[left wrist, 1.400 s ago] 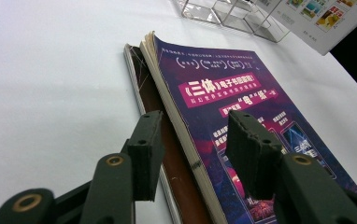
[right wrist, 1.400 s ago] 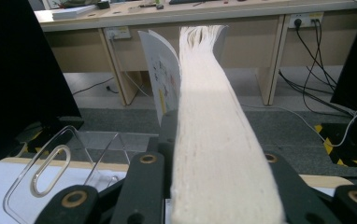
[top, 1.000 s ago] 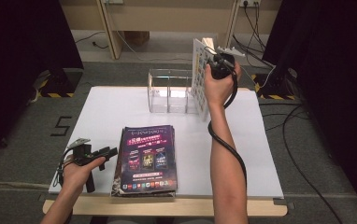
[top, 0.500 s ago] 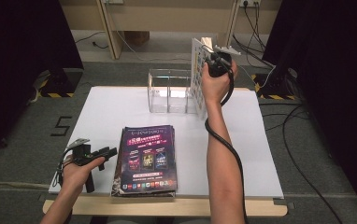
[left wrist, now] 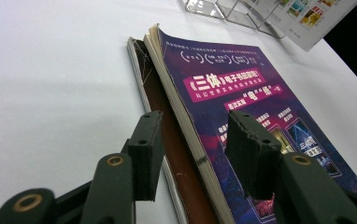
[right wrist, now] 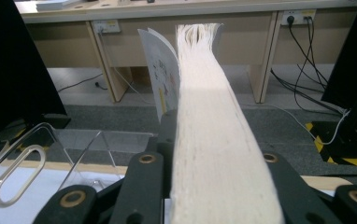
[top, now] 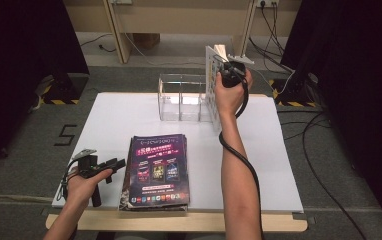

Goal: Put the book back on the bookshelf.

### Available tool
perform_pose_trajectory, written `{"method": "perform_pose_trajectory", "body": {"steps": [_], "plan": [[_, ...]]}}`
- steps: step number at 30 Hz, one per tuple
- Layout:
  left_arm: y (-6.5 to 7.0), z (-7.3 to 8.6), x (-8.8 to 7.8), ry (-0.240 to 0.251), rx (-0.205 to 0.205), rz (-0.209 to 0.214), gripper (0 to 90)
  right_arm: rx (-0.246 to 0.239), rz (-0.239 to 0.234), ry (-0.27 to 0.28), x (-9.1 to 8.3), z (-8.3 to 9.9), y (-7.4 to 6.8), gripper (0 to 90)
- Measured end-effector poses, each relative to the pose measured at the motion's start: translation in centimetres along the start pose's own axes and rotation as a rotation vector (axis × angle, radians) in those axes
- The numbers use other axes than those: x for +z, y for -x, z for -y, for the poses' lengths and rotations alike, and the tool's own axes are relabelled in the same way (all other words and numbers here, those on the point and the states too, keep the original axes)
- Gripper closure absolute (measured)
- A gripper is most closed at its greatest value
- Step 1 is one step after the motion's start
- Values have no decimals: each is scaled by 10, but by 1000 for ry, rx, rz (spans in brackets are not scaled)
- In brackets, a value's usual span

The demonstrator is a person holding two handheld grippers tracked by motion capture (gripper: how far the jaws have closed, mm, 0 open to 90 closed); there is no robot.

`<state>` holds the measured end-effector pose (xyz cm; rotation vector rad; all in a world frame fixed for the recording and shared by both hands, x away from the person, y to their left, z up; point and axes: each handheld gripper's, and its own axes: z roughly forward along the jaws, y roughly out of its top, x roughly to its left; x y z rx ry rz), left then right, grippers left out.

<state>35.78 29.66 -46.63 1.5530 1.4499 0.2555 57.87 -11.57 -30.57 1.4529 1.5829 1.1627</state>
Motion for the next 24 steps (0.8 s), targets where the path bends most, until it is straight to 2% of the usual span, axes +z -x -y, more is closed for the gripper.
{"method": "perform_pose_trajectory", "body": {"steps": [3, 9, 16, 24], "plan": [[1, 0, -1, 1, 4, 0, 552, -19, 5, -33, -5, 4, -3, 733], [2, 0, -1, 2, 7, 2, 551, -9, 14, -77, -13, 6, -1, 726], [2, -1, -1, 3, 6, 1, 551, -5, -5, -88, -13, 3, 1, 702], [2, -1, -2, 6, 5, 3, 551, -9, -2, -101, -10, -4, 0, 659]]}}
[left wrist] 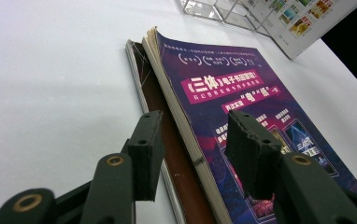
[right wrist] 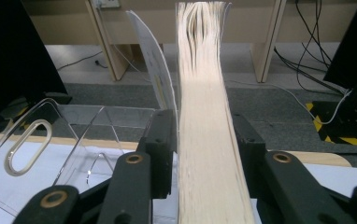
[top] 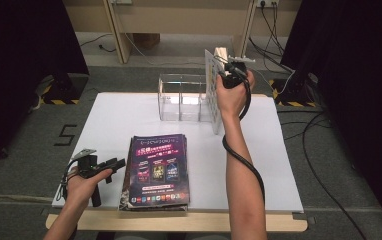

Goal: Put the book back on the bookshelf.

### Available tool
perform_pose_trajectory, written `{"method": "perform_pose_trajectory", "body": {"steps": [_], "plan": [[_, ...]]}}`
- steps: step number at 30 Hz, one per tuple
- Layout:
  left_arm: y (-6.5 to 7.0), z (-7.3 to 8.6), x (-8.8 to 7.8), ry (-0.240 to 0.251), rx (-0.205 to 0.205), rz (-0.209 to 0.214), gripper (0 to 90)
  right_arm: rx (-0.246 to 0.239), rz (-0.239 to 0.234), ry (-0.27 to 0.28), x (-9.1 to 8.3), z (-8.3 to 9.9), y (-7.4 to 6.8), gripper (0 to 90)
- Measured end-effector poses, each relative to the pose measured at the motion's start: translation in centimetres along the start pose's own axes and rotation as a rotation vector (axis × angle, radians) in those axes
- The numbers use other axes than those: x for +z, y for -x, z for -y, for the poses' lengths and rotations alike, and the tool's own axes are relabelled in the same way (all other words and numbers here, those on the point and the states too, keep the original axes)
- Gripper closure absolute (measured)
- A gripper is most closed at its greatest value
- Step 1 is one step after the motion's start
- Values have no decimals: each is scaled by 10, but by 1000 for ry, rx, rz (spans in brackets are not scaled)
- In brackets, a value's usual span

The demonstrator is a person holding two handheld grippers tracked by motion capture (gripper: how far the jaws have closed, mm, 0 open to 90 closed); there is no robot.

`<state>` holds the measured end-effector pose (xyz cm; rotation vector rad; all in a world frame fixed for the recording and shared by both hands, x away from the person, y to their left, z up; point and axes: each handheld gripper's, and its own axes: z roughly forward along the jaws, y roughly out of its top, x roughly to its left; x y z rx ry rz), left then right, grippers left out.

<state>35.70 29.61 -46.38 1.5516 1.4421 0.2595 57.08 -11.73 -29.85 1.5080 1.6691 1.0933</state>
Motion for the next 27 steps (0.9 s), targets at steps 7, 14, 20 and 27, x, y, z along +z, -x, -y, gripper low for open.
{"method": "perform_pose_trajectory", "body": {"steps": [7, 14, 20, 27], "plan": [[-1, 0, 0, 2, -1, -3, 551, -15, 7, -30, 5, -1, -2, 680], [-1, 0, 1, -3, 0, -2, 551, -23, 11, -51, 7, -3, -1, 732], [0, 0, 1, -3, 1, -1, 551, -17, 7, -59, 7, -4, -1, 739], [-1, 0, 1, -3, 0, -3, 551, -20, 6, -37, 8, -3, -1, 742]]}}
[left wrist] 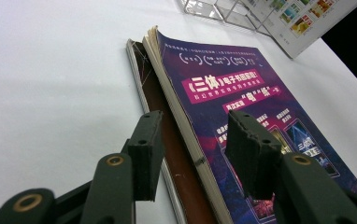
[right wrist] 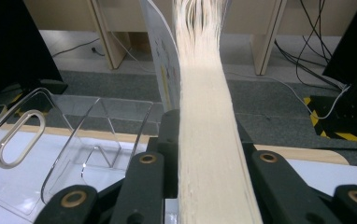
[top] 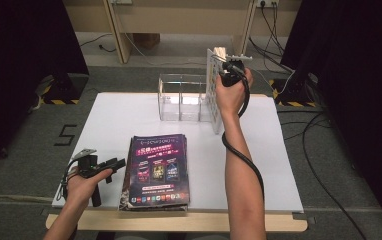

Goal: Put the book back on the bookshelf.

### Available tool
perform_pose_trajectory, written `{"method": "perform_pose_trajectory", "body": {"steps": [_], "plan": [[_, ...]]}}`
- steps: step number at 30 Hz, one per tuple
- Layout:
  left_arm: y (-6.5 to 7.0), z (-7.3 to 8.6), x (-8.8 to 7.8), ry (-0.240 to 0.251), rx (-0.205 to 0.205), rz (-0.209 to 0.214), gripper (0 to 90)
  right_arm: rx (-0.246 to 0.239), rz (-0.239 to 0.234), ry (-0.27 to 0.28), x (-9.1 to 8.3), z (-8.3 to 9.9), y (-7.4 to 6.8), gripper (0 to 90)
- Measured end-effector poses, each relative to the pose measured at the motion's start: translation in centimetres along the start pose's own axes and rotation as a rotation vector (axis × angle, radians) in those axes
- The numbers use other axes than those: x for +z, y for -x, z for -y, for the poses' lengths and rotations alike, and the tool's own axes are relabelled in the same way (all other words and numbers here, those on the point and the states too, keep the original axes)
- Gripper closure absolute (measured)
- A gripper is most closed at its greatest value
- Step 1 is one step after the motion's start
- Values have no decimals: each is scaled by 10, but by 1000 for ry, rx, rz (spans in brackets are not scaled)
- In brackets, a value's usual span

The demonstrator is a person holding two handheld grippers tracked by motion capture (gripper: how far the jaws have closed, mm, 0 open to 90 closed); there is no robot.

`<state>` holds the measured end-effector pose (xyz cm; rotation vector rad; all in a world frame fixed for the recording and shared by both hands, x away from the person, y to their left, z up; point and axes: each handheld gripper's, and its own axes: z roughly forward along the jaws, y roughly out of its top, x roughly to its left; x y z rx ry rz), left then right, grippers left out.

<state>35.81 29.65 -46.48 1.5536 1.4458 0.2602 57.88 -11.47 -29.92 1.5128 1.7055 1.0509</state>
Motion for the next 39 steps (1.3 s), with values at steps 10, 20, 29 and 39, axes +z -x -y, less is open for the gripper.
{"method": "perform_pose_trajectory", "body": {"steps": [10, 20, 29, 39], "plan": [[-2, 0, 0, -1, -4, -3, 551, 23, 12, 36, 6, 0, 2, 742], [-1, 0, -1, 2, -2, 1, 551, 6, 28, 23, 6, -1, 2, 731], [1, 1, 0, 0, 3, 0, 550, 7, 24, 41, -4, 1, 4, 663], [4, 2, 1, -3, 12, 1, 538, 28, -16, 44, -16, 15, 7, 654]]}}
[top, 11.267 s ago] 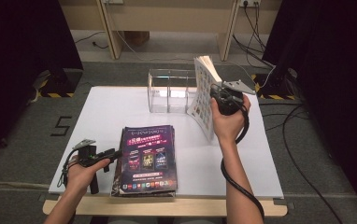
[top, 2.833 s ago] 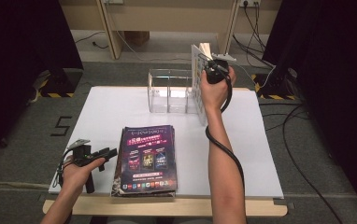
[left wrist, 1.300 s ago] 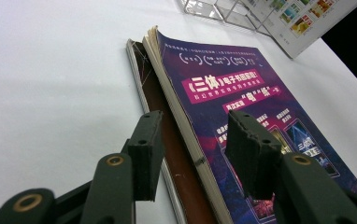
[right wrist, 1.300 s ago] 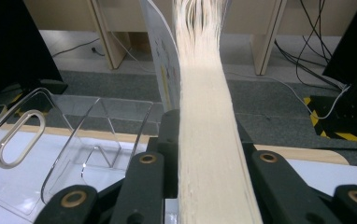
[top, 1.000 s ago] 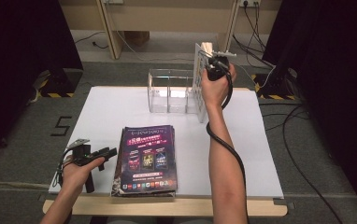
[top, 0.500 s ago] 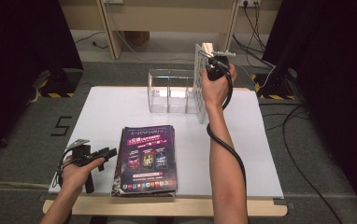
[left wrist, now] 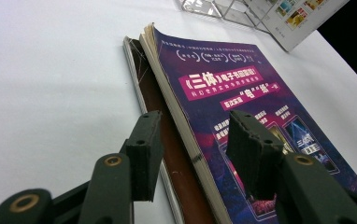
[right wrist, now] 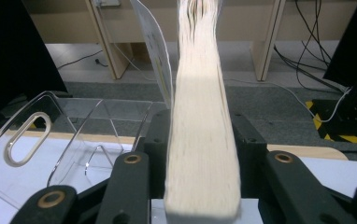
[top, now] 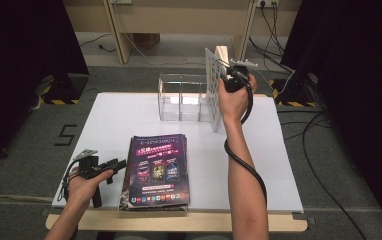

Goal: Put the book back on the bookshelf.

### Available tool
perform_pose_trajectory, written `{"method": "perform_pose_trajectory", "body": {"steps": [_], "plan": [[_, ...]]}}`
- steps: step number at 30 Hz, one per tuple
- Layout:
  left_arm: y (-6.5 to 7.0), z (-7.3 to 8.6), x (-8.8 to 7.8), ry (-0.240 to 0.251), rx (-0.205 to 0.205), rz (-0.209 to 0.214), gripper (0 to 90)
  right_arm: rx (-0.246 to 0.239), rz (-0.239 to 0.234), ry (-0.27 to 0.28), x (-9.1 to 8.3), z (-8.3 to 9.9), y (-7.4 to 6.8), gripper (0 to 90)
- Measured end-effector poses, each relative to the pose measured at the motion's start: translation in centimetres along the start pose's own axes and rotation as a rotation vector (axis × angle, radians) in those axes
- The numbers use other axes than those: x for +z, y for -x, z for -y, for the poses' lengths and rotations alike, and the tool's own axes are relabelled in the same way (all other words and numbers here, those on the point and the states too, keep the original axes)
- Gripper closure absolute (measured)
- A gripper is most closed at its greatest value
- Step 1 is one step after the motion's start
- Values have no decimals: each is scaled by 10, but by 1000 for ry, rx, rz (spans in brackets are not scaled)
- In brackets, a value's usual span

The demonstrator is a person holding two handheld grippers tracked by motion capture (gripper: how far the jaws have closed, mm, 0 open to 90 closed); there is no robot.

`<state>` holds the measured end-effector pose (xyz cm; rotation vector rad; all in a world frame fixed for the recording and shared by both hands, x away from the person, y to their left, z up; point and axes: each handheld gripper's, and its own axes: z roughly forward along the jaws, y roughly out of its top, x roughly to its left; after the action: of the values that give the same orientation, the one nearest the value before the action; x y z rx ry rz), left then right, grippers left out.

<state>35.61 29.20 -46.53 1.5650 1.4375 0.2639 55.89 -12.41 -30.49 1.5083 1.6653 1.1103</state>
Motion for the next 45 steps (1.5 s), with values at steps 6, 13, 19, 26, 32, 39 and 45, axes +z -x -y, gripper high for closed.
{"method": "perform_pose_trajectory", "body": {"steps": [6, 13, 19, 26, 32, 39, 45], "plan": [[2, -1, 2, -2, 6, 5, 532, 2, -9, 6, -7, 3, -2, 653], [4, -4, 3, 3, 18, 10, 524, -4, -15, 14, -18, 7, -3, 653], [6, -5, 3, 4, 22, 11, 521, -1, -19, 13, -24, 11, -3, 649], [7, -5, 3, 2, 28, 15, 520, -2, -31, 17, -33, 15, -3, 646], [8, -5, 3, 1, 29, 15, 520, -8, -37, 15, -41, 18, -3, 640], [9, -4, 3, 1, 32, 16, 520, -17, -46, 13, -49, 23, -3, 629], [9, -5, 3, 3, 33, 15, 519, -14, -62, 9, -54, 28, -2, 626]]}}
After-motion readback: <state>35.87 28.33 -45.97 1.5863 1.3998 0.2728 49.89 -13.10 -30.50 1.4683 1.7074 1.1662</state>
